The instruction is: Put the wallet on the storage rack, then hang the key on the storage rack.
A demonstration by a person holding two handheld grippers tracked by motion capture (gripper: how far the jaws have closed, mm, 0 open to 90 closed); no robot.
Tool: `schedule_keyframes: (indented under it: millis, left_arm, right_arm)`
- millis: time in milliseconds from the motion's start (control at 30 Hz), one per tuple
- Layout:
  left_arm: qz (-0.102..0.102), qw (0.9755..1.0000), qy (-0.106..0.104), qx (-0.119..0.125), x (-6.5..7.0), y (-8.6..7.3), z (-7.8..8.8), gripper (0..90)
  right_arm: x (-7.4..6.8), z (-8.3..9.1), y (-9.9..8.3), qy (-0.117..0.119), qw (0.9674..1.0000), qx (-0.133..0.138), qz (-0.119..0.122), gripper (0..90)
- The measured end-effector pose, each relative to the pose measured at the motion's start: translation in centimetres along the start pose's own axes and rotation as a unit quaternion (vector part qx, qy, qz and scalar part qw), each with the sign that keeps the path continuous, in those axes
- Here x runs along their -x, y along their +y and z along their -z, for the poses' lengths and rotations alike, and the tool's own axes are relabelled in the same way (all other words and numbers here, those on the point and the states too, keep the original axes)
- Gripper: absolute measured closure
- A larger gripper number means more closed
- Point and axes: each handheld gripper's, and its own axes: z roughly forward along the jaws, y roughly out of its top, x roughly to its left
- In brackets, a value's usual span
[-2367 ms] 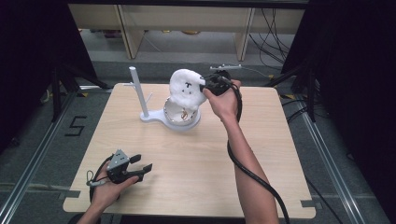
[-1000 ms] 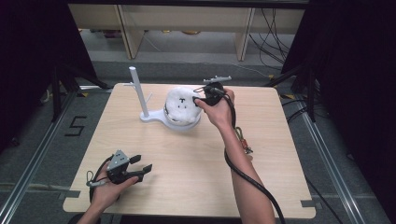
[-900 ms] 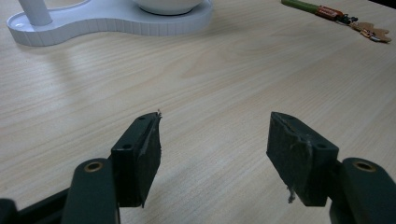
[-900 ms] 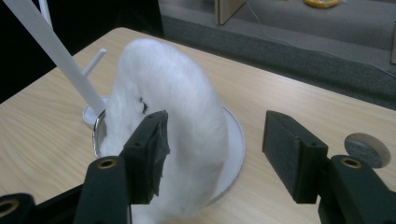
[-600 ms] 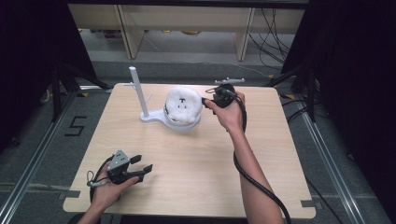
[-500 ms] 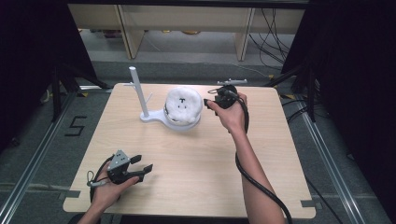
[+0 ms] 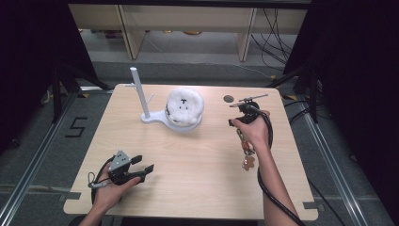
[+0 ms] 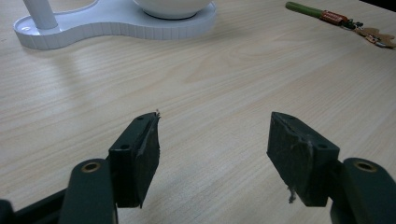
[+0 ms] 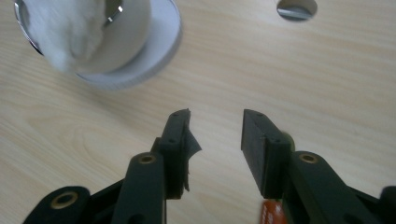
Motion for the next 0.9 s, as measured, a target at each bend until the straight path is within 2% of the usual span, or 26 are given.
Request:
schedule_keyframes:
  millis: [67, 100, 133, 233, 300, 333, 367, 400, 467, 500, 533, 567, 600, 633, 667, 700, 733, 767, 833, 867, 900]
  left_arm:
    - [-0.001, 1.0, 0.004, -0.001, 0.1, 0.0, 0.1, 33.6]
    - [0.0, 1.0, 0.003, 0.001, 0.1, 0.0, 0.1, 33.6]
    - [0.0, 1.0, 0.003, 0.001, 0.1, 0.0, 0.1, 33.6]
    - [0.0, 1.0, 0.002, 0.003, 0.0, 0.0, 0.2, 33.6]
    - [0.0, 1.0, 0.003, 0.003, 0.0, 0.1, 0.2, 33.5]
    - [0.0, 1.0, 0.005, 0.002, 0.1, 0.1, 0.3, 33.5]
    - [0.001, 1.0, 0.001, 0.005, 0.1, 0.1, 0.3, 33.5]
    - [0.004, 1.0, 0.001, 0.008, 0.1, 0.2, 0.2, 33.5]
    - [0.0, 1.0, 0.005, 0.004, 0.1, 0.2, 0.3, 33.4]
    - [-0.001, 1.0, 0.005, 0.003, 0.3, 0.2, 0.2, 33.4]
    - [-0.003, 1.0, 0.005, 0.001, 0.3, 0.2, 0.2, 33.4]
    - [-0.004, 1.0, 0.007, -0.001, 0.4, 0.3, 0.2, 33.4]
    - [-0.004, 1.0, 0.006, 0.001, 0.5, 0.3, 0.2, 33.4]
    - [-0.003, 1.0, 0.003, 0.004, 0.5, 0.3, 0.1, 33.4]
    - [-0.003, 1.0, 0.006, 0.003, 0.5, 0.3, 0.2, 33.4]
    - [-0.004, 1.0, 0.007, 0.002, 0.5, 0.4, 0.2, 33.4]
    - [-0.005, 1.0, 0.007, 0.002, 0.6, 0.4, 0.1, 33.4]
    - [-0.005, 1.0, 0.006, 0.002, 0.6, 0.4, 0.1, 33.4]
    - [-0.007, 1.0, 0.004, 0.002, 0.7, 0.4, 0.1, 33.4]
    - [-0.007, 1.0, 0.0, 0.003, 0.7, 0.4, 0.1, 33.4]
    - [-0.008, 1.0, 0.001, 0.003, 0.8, 0.3, 0.2, 33.4]
  right_arm:
    - [0.4, 0.1, -0.6, -0.001, 0.9999, -0.007, -0.016, 63.9]
    - [0.5, 0.3, -0.8, 0.007, 0.9989, -0.026, -0.038, 64.0]
    - [0.9, 0.3, -1.1, 0.009, 0.9987, -0.033, -0.038, 64.2]
    - [1.6, 0.2, -1.7, -0.011, 0.9977, -0.056, -0.037, 65.8]
    - [1.9, 0.1, -2.0, -0.015, 0.996, -0.075, -0.046, 66.1]
    - [2.0, 0.0, -2.1, -0.021, 0.9937, -0.092, -0.06, 66.2]
    - [2.2, -0.1, -2.3, -0.026, 0.993, -0.099, -0.059, 66.5]
    - [2.3, 0.0, -2.4, -0.017, 0.9912, -0.113, -0.068, 66.6]
    - [2.4, -0.1, -2.5, -0.021, 0.9904, -0.118, -0.068, 66.7]
    - [2.4, -0.6, -2.8, -0.028, 0.9877, -0.132, -0.079, 66.7]
    - [3.0, -0.7, -3.0, -0.025, 0.9906, -0.126, -0.048, 66.6]
    - [3.2, -0.7, -3.1, -0.025, 0.9905, -0.128, -0.043, 66.6]
    - [3.1, -0.7, -3.1, -0.027, 0.9889, -0.135, -0.054, 66.6]
    - [3.4, -0.7, -3.2, -0.027, 0.99, -0.132, -0.041, 66.6]
    - [3.3, -0.7, -3.2, -0.027, 0.9868, -0.147, -0.063, 66.5]
    - [3.4, -0.6, -3.2, -0.027, 0.9851, -0.156, -0.066, 66.5]
    - [3.5, -0.6, -3.3, -0.023, 0.9857, -0.155, -0.062, 66.4]
    - [3.3, -0.5, -3.3, -0.026, 0.9825, -0.166, -0.082, 66.1]
    - [3.7, -0.7, -3.5, -0.031, 0.9836, -0.165, -0.066, 66.2]
    - [3.5, -0.7, -3.4, -0.029, 0.9809, -0.176, -0.077, 66.2]
    - [3.6, -0.8, -3.4, -0.035, 0.9811, -0.177, -0.07, 66.2]
